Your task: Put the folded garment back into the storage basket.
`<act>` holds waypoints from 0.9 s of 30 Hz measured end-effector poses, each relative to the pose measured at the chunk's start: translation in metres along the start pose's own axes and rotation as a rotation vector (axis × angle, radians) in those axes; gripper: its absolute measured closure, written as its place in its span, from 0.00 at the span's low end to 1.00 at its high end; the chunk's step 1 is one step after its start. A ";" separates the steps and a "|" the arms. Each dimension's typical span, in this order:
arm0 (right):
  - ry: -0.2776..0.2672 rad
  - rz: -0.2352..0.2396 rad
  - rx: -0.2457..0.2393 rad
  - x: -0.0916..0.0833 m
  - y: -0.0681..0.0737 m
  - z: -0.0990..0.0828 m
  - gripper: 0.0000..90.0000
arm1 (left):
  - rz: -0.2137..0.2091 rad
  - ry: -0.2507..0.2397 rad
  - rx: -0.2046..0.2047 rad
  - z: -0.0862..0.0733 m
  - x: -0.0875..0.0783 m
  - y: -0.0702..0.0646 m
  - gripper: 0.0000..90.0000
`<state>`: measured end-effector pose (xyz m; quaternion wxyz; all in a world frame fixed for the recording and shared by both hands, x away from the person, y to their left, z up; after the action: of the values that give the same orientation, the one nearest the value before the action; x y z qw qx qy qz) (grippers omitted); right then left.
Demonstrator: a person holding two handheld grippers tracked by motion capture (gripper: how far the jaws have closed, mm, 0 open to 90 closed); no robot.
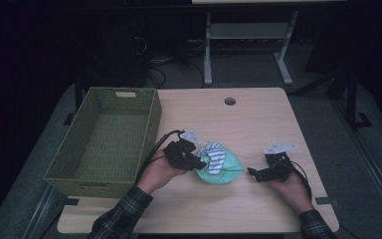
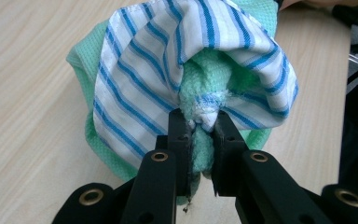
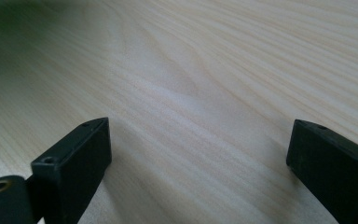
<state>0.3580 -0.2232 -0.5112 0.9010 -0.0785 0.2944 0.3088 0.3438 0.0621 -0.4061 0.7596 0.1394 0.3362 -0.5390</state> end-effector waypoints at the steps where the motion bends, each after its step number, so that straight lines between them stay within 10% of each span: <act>1: 0.000 0.000 0.000 0.000 0.000 0.000 0.07 | -0.002 -0.008 0.002 0.002 -0.002 0.000 0.89; 27: 0.000 0.000 0.000 0.000 0.000 0.000 0.07 | 0.063 -0.061 0.002 0.028 -0.074 0.016 0.89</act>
<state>0.3580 -0.2232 -0.5112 0.9011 -0.0785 0.2942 0.3089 0.3545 0.1060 -0.3388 0.7859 0.1340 0.3079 -0.5193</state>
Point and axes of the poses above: each handheld gripper's, and its own axes: x roughly forward along the jaws, z roughly out of its top, y roughly to its left, the point moved 4 cm from there along x, roughly forward along the jaws, and after that the axes turned 9 degrees about -y, right-handed, at the moved point
